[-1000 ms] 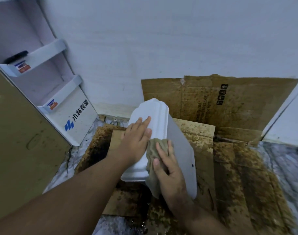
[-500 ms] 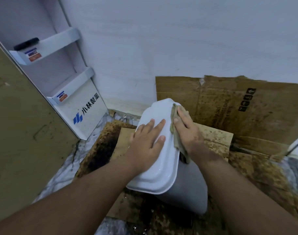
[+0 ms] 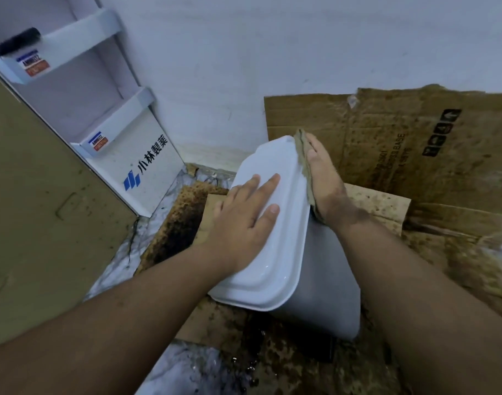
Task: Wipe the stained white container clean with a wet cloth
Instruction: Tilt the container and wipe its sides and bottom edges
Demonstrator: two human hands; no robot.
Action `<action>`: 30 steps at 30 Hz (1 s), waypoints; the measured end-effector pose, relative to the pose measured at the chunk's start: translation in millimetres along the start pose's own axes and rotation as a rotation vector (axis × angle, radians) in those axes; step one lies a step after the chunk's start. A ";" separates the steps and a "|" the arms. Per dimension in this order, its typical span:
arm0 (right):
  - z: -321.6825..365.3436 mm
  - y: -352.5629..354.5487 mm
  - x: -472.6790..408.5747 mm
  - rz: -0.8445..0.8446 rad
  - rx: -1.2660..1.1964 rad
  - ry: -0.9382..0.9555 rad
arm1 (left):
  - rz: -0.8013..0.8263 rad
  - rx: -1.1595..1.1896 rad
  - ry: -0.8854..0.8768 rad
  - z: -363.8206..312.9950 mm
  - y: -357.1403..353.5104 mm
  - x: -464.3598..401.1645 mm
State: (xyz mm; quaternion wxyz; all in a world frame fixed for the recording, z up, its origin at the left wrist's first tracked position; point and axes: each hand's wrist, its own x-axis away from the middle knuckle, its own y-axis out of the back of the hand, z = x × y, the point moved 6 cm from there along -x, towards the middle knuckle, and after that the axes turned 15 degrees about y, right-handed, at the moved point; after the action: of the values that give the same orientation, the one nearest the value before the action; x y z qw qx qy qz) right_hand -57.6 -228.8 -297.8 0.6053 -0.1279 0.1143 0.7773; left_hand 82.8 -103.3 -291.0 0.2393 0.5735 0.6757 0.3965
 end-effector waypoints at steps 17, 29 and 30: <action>-6.5 -29.0 230.6 -0.313 0.534 -0.012 | -0.036 0.095 -0.080 2.5 5.5 -0.1; -131.1 74.2 297.1 0.220 0.640 -0.074 | -0.034 0.101 -0.072 2.5 5.1 0.0; -132.4 75.9 299.0 0.204 0.601 -0.090 | -0.022 0.088 -0.080 2.6 3.5 -1.8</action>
State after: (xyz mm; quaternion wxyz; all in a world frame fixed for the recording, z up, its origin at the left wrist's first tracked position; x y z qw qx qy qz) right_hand -193.4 -18.6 -521.5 0.5392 0.1034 0.3242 0.7704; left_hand 87.3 -104.3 -289.8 0.2448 0.5915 0.6886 0.3406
